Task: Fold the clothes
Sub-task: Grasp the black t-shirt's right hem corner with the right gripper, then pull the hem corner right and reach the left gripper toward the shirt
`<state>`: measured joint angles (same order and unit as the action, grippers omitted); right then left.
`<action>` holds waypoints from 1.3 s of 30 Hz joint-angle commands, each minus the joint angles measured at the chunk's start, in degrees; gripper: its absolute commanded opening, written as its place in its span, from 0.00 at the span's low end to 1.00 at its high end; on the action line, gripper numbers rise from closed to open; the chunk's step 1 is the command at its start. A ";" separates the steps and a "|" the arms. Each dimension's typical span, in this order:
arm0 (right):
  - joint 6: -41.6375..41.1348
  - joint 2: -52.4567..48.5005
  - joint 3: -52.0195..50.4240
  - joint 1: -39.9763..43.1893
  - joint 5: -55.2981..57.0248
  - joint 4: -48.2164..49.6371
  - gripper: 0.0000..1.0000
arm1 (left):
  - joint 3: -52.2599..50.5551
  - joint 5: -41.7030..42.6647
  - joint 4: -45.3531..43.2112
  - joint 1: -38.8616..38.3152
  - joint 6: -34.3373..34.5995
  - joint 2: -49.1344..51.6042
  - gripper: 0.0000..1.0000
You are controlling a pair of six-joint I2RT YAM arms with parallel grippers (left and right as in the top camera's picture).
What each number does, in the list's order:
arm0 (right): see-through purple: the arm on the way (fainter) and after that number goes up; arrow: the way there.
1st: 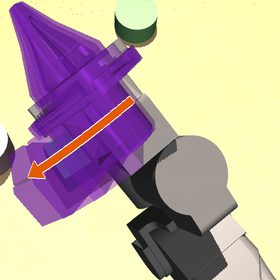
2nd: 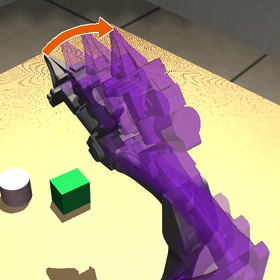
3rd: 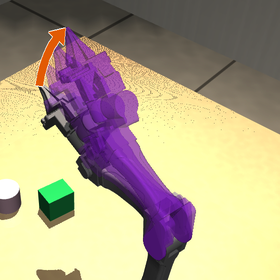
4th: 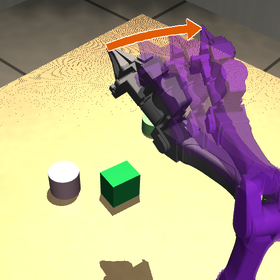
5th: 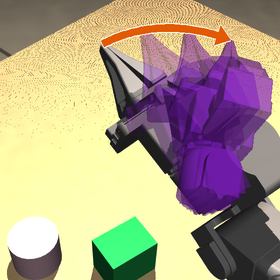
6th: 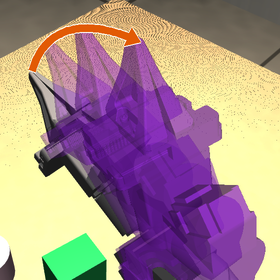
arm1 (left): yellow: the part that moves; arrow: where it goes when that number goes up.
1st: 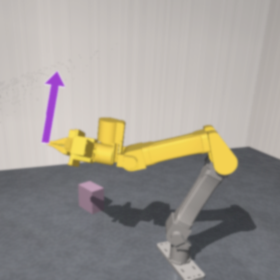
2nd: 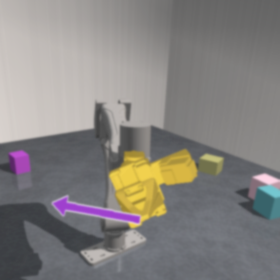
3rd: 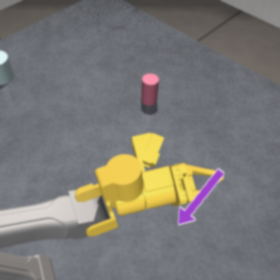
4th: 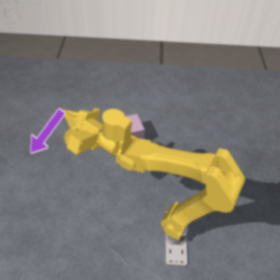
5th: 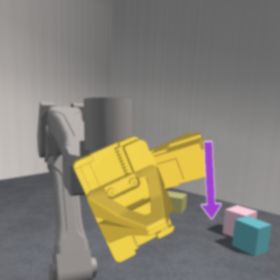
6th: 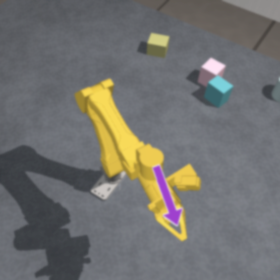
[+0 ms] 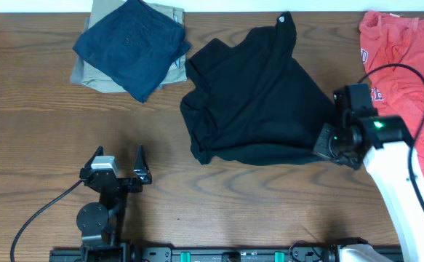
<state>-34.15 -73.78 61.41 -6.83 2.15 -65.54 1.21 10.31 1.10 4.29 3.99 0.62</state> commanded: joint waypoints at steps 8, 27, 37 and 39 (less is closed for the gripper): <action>1.62 17.73 0.09 8.81 4.04 -2.93 0.02 | -0.98 0.59 1.84 -0.20 -0.98 -0.39 0.98; 6.19 17.81 0.09 16.94 -1.62 -2.58 0.01 | -0.98 4.68 1.55 -0.20 2.69 -0.39 0.98; 9.18 12.96 0.09 16.94 -4.33 -1.73 0.01 | -0.96 15.82 -1.16 -0.20 17.77 -0.39 0.98; 9.16 12.74 0.09 16.94 -4.33 -1.49 0.01 | -0.66 21.11 -2.95 -0.20 17.77 -0.37 0.98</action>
<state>-26.59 -60.88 61.41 9.41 -1.17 -67.35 1.19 22.28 -0.78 4.29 18.11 0.62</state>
